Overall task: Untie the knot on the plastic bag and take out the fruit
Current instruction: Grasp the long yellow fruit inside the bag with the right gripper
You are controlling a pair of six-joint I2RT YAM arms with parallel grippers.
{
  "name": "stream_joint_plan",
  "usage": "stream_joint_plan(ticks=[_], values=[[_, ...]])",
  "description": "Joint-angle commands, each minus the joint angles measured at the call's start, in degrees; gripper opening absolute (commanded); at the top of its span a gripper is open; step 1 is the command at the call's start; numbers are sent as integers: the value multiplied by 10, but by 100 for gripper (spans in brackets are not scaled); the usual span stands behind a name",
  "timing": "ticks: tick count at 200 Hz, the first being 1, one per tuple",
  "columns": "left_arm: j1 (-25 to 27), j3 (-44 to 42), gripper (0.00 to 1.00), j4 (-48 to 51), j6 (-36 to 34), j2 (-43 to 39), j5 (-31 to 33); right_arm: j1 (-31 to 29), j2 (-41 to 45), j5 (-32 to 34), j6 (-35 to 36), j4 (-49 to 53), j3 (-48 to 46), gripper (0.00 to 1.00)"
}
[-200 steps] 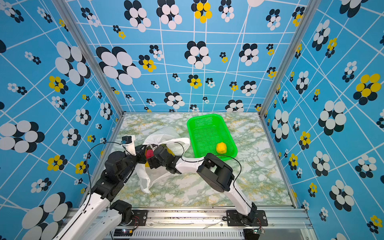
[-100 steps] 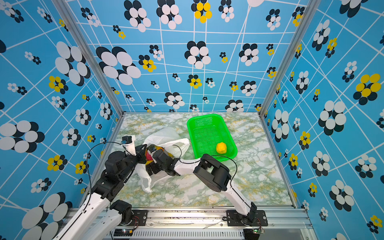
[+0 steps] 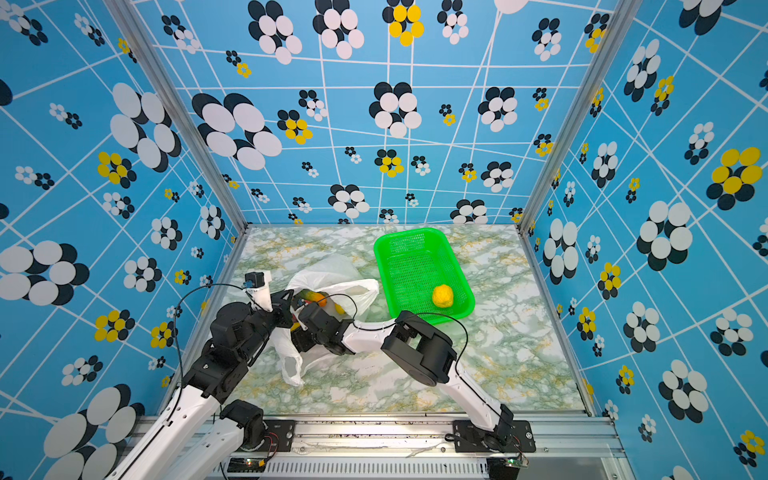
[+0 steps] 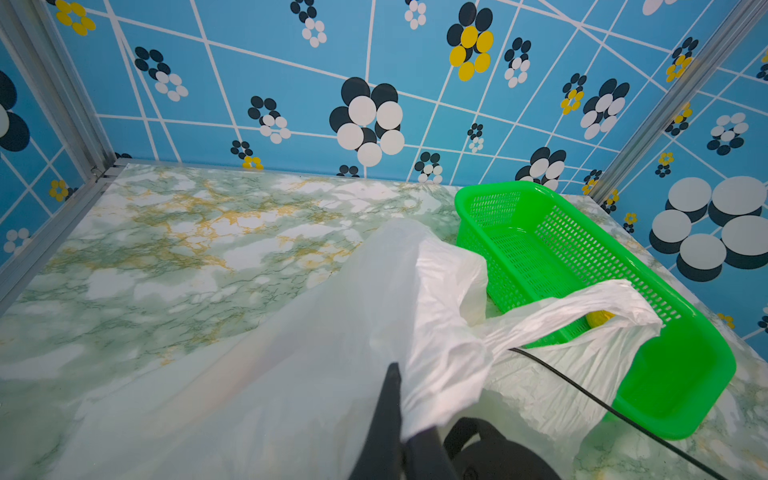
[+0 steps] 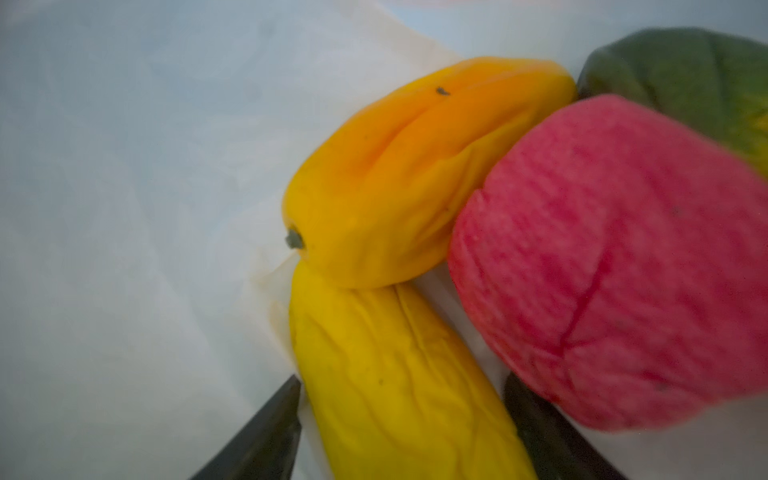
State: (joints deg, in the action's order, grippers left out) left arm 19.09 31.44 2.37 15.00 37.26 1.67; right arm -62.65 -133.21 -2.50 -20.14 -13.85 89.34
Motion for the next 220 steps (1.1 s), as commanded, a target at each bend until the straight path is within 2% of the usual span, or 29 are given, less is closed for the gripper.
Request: stream_joint_plan(ticks=[1, 18, 42, 111, 136, 176, 206, 220], values=[[0, -4, 0, 5, -7, -5, -4, 8, -13, -4, 3, 25, 3, 65], [1, -4, 0, 5, -7, -5, -2, 10, -3, -9, 5, 16, -8, 55], [1, -5, 0, 5, -7, -3, -2, 11, 16, -25, 8, -5, -32, 46], [1, -4, 0, 5, -6, -5, -3, 10, 121, -43, 24, -141, -169, 40], [1, -5, 0, 6, -6, -5, 0, 11, 150, -28, 27, -191, -220, 40], [1, -5, 0, 6, -5, -5, -1, 13, 146, 40, 18, -175, -222, 44], [1, -6, 0, 7, -5, -9, 0, 15, 153, 196, -32, -149, -241, 42], [1, -6, 0, 6, -5, -9, 0, 15, 160, 240, -36, -142, -251, 42]])
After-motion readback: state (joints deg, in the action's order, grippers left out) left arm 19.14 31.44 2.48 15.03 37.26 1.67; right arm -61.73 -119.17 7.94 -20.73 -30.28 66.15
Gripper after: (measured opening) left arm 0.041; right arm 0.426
